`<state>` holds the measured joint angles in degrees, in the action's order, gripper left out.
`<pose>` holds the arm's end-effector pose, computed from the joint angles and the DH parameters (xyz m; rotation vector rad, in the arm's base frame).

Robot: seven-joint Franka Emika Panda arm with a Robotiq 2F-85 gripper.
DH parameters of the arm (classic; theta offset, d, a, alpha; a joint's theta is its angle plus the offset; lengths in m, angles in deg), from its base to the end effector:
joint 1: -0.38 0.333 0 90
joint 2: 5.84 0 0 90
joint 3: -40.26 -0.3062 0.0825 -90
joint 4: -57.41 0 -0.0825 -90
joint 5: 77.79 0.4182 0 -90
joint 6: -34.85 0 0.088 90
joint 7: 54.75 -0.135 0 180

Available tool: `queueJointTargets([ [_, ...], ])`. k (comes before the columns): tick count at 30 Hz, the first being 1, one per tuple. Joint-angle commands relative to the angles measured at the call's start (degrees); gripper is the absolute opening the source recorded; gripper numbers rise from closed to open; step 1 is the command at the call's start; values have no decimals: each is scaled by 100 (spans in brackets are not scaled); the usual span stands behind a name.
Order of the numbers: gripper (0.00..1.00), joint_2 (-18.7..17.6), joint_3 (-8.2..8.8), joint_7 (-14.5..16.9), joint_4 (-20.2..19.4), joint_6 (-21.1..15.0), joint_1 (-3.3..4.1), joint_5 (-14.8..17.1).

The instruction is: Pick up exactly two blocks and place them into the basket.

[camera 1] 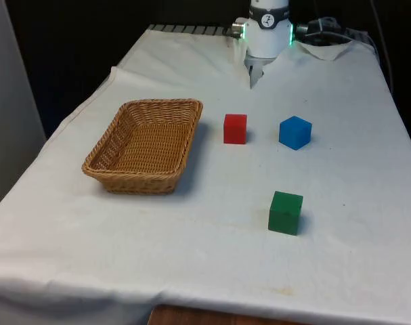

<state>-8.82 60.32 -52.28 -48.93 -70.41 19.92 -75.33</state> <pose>0.5982 0.0012 0.4350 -3.1147 -0.0330 0.1043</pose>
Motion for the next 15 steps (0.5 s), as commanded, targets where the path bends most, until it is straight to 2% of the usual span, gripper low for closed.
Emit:
queueJointTargets([
  [1,100,-11,-6,0,0,-17,0,0],
  [2,100,-212,-63,-52,149,-57,23,52],
  [9,100,-619,-183,-138,516,-86,11,126],
  [10,100,-550,-172,-115,458,-97,11,80],
  [11,100,-768,-206,-155,653,-92,23,149],
  [15,100,-1054,-258,-195,928,-103,23,201],
])
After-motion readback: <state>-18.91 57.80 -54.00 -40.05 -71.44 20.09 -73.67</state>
